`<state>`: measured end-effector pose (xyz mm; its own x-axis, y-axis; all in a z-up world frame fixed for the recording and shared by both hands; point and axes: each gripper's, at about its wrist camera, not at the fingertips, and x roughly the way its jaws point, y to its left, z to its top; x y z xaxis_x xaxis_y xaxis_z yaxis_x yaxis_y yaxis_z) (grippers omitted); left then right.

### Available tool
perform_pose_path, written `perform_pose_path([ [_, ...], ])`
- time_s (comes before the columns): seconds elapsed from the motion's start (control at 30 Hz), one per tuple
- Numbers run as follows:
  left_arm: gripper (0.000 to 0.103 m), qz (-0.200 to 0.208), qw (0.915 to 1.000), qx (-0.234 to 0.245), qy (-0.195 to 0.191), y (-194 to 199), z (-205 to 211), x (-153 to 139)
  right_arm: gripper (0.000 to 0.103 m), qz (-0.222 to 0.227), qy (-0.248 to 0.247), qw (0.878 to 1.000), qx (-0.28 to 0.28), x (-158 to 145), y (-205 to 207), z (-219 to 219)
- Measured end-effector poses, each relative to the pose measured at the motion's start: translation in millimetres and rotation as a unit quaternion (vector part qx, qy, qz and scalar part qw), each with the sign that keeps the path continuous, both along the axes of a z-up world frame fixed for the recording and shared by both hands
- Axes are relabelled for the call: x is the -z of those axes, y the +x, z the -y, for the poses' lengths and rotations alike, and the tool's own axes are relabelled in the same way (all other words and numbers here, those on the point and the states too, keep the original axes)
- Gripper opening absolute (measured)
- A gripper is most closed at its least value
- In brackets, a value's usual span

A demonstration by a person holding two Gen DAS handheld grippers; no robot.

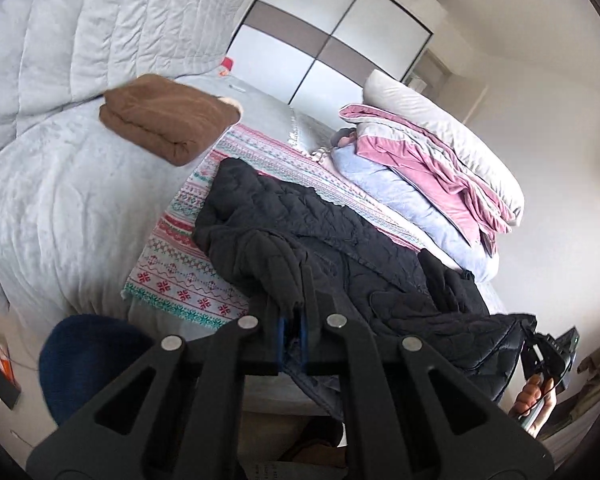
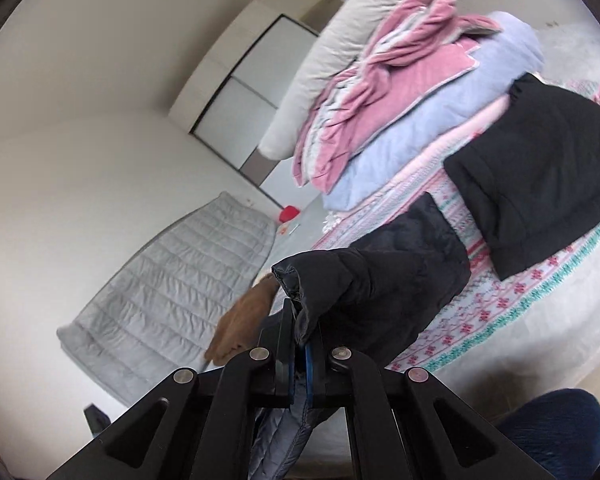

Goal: Fold large clothes

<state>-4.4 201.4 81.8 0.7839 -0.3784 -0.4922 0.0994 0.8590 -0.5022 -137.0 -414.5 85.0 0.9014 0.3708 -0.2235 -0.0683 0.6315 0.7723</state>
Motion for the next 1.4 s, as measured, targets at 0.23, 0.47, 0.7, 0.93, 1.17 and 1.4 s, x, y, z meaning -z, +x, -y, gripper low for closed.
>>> perform_pose_path([
  [0.23, 0.006, 0.003, 0.9997, -0.021, -0.007, 29.2, -2.0, -11.6, 0.002, 0.013, 0.014, 1.0, 0.025, -13.2, 32.7, 10.5],
  [0.47, 0.006, -0.001, 0.9986, -0.053, -0.007, 109.1, 6.4, -30.0, 0.002, 0.007, 0.034, 0.998, 0.048, -22.7, 128.2, 12.2],
  [0.7, 0.006, -0.053, 0.9944, -0.089, -0.021, 251.8, 21.4, -30.6, 0.002, -0.049, 0.042, 0.994, 0.092, -14.9, 260.3, 19.8],
  [0.93, 0.007, -0.116, 0.9872, -0.103, 0.036, 388.5, 63.1, 18.6, 0.003, -0.15, 0.006, 0.981, 0.123, 43.1, 390.7, 30.3],
  [1.17, 0.021, -0.197, 0.9777, -0.067, 0.024, 447.5, 60.8, 94.7, 0.007, -0.261, 0.039, 0.956, 0.126, 124.7, 441.3, 47.9],
  [1.4, 0.056, -0.136, 0.9847, -0.108, 0.017, 440.8, 46.5, 68.0, 0.029, -0.297, 0.002, 0.944, 0.145, 131.5, 458.7, 62.0],
])
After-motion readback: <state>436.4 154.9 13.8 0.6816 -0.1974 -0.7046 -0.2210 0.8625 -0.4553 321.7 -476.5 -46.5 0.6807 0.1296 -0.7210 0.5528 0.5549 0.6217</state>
